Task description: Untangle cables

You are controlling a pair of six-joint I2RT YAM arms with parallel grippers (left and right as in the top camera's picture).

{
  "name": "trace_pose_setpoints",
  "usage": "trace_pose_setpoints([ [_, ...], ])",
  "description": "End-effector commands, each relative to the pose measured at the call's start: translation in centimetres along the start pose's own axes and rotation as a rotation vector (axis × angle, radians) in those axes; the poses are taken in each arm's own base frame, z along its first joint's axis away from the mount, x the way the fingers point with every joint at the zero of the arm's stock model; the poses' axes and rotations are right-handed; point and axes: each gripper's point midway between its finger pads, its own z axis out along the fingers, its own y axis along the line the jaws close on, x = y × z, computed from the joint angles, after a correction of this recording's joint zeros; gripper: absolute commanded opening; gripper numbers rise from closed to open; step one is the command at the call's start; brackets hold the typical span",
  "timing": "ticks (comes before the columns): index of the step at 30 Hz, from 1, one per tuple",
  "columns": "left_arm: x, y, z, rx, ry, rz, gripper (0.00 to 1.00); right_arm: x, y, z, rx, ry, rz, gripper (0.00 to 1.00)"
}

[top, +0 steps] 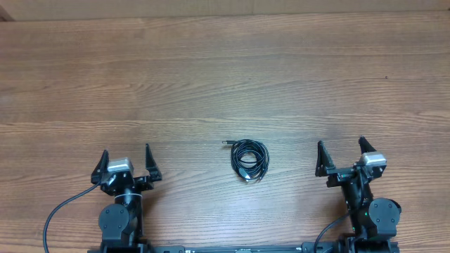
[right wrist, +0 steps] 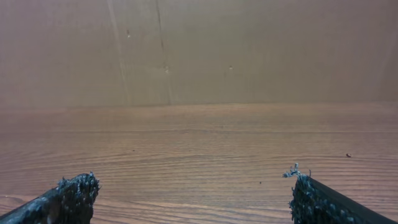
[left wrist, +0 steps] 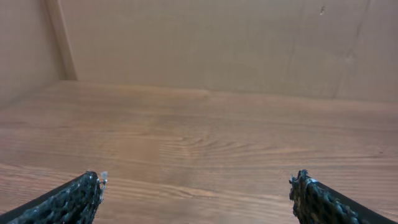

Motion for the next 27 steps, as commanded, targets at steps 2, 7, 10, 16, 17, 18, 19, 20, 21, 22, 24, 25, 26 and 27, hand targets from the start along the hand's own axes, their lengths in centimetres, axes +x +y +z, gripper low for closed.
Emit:
trace_pose_setpoints([
  [2, -1.7, -6.4, -1.3, 0.384, -0.014, -0.283, 1.0, 0.1, -0.1, 0.0, 0.005, -0.006, 0.006, 1.0],
  [7, -2.7, -12.4, -5.4, 0.807, 0.147, -0.582, 1.0, 0.1, -0.1, 0.0, 0.005, -0.006, 0.006, 1.0],
  [10, -6.7, -13.7, -8.2, 0.991, -0.015, -0.498, 1.0, 0.1, -0.1, 0.0, 0.005, -0.006, 0.006, 1.0],
  [16, -14.2, -13.8, -11.7, 1.041, -0.268, -0.295, 1.0, 0.1, -0.1, 0.0, 0.005, -0.006, 0.006, 1.0],
  [17, -14.9, -13.8, -11.8, 1.023, -0.257, -0.257, 1.0, 0.1, -0.1, 0.0, 0.005, -0.006, 0.006, 1.0],
  [18, -15.6, -13.8, -11.8, 1.006, -0.241, -0.216, 1.0, 0.1, -0.1, 0.0, 0.005, -0.006, 0.006, 1.0],
  [19, -16.2, -13.8, -11.9, 0.991, -0.223, -0.183, 1.0, 0.1, -0.1, 0.0, 0.005, -0.006, 0.006, 1.0],
  [20, -16.9, -13.9, -11.9, 0.976, -0.193, -0.148, 1.0, 0.1, -0.1, 0.0, 0.005, -0.006, 0.006, 1.0],
  [21, -17.6, -13.8, -11.8, 0.959, -0.154, -0.123, 1.0, 0.1, -0.1, 0.0, 0.005, -0.006, 0.006, 1.0],
  [22, -18.3, -13.7, -11.5, 0.928, -0.102, -0.123, 1.0, 0.1, -0.1, 0.0, 0.005, -0.006, 0.006, 1.0],
  [24, -19.3, -13.3, -10.8, 0.874, 0.027, -0.149, 1.0, 0.1, -0.1, 0.0, 0.005, -0.006, 0.006, 1.0],
  [25, -19.6, -13.3, -10.5, 0.857, 0.112, -0.153, 1.0, 0.1, -0.1, 0.0, 0.005, -0.006, 0.006, 1.0],
  [26, -19.7, -13.4, -10.3, 0.848, 0.186, -0.157, 1.0, 0.1, -0.1, 0.0, 0.005, -0.006, 0.006, 1.0],
  [27, -19.6, -13.4, -10.1, 0.839, 0.254, -0.159, 1.0, 0.1, -0.1, 0.0, 0.005, -0.006, 0.006, 1.0],
])
